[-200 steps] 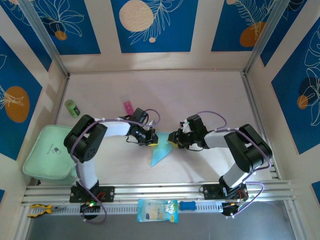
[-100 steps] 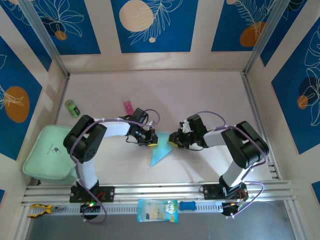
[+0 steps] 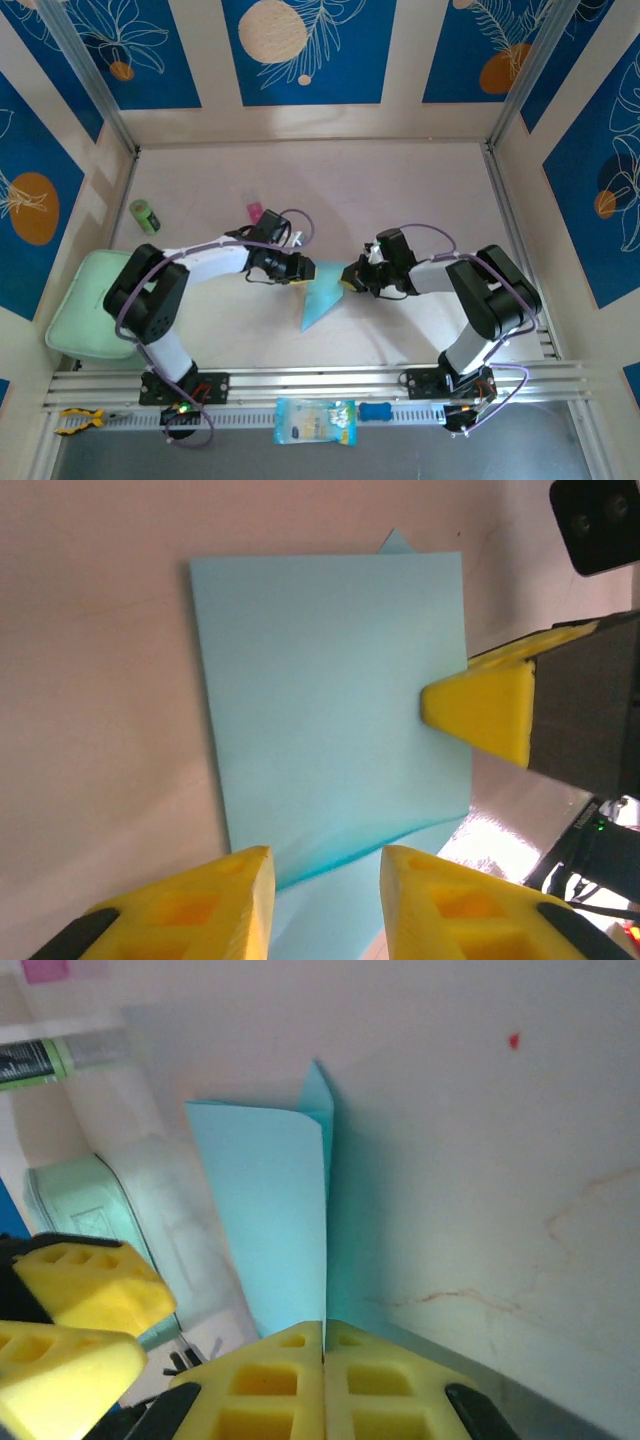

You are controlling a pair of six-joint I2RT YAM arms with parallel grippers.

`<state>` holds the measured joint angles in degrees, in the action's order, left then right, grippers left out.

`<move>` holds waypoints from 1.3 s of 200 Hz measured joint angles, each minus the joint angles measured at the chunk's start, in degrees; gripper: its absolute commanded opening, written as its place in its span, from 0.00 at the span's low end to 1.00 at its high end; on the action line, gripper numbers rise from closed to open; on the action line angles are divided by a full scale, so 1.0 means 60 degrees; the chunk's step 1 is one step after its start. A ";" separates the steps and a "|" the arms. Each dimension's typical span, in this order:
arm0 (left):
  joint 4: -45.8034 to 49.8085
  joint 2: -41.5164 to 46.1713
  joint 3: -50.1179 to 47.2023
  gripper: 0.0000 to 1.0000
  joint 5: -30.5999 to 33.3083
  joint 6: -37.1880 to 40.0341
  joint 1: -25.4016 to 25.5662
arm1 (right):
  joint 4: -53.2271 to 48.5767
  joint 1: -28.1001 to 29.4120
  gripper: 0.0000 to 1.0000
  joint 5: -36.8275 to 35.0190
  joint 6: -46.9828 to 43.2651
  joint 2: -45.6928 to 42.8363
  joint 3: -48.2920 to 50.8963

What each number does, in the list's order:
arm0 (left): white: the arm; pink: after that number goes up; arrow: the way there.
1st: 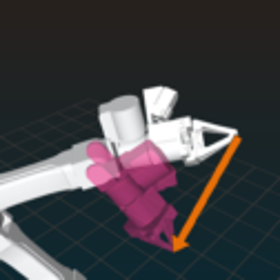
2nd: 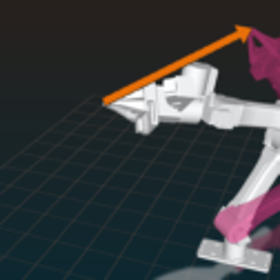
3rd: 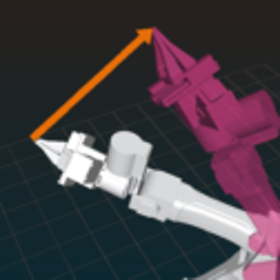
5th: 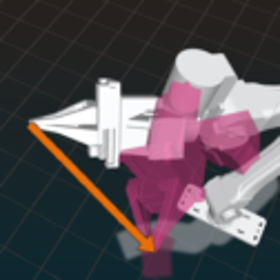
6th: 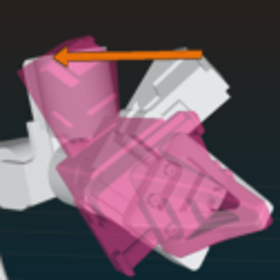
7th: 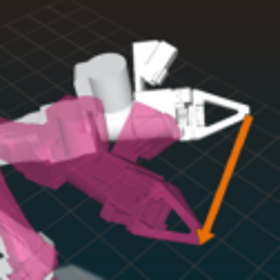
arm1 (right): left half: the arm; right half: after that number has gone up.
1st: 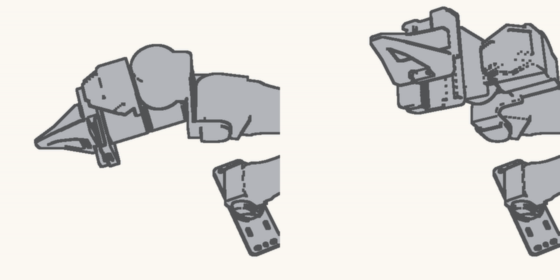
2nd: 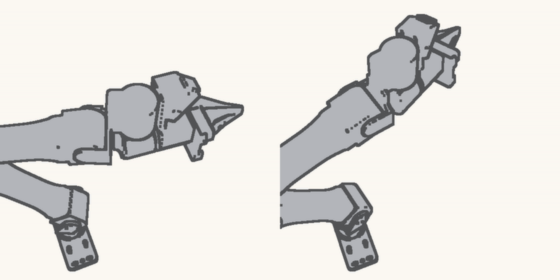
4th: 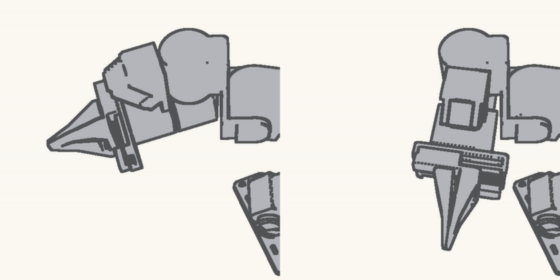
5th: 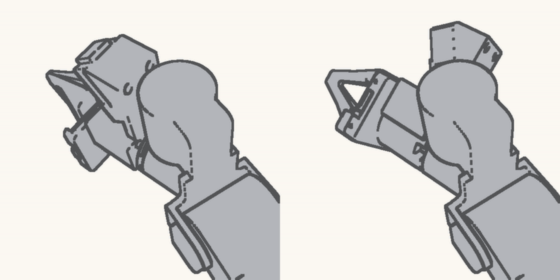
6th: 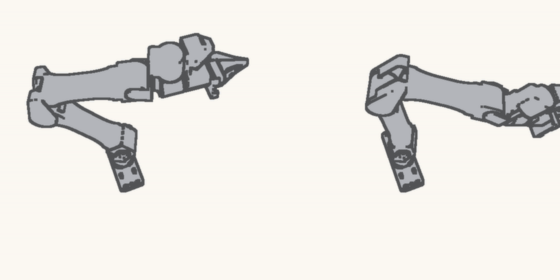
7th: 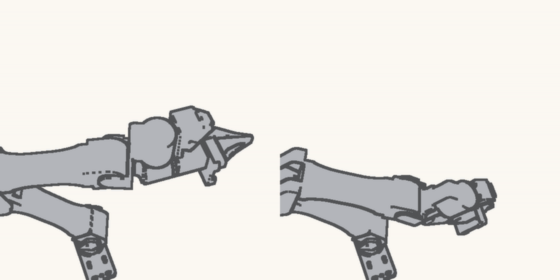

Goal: Fold a paper plane with a square sheet of paper (pick it up from the middle)
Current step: Perform the fifth fold on the wing at the bottom-center of the table.

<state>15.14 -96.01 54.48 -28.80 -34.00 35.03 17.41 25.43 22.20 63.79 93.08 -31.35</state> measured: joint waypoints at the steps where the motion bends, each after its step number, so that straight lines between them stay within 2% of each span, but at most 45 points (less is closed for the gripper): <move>1: 0.0022 0.0036 0.0000 0.34 0.0040 0.0033 0.0004 | 0.0000 0.0000 0.06 -0.0022 0.0036 -0.0018 0.0004; 32: 0.0463 0.0790 -0.0004 0.38 0.0903 0.0678 0.0393 | 0.0025 0.0058 0.06 -0.0718 0.1188 -0.0765 0.0280; 72: 0.0659 0.1545 -0.0102 0.42 0.2350 0.1665 0.2055 | -0.0055 0.0211 0.06 -0.1453 0.2328 -0.1330 0.0532; 98: 0.0761 0.1381 -0.0106 0.43 0.3191 0.2240 0.2925 | -0.0095 0.0299 0.06 -0.1647 0.2634 -0.1439 0.0535; 138: 0.1206 0.0321 0.0280 0.43 0.4677 0.2936 0.3905 | -0.0233 0.0372 0.06 -0.1741 0.2747 -0.1443 0.0535; 190: 0.1424 -0.0164 0.0565 0.43 0.6102 0.3268 0.4364 | -0.0273 0.0386 0.07 -0.1749 0.2809 -0.1443 0.0535; 260: 0.1639 -0.0528 0.0761 0.33 0.7297 0.3515 0.4717 | -0.0266 0.0386 0.07 -0.1749 0.2812 -0.1443 0.0535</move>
<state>24.97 -99.18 59.05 14.98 -12.91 63.33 15.81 27.75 11.70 80.66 84.42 -28.14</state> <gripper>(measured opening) 0.344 0.068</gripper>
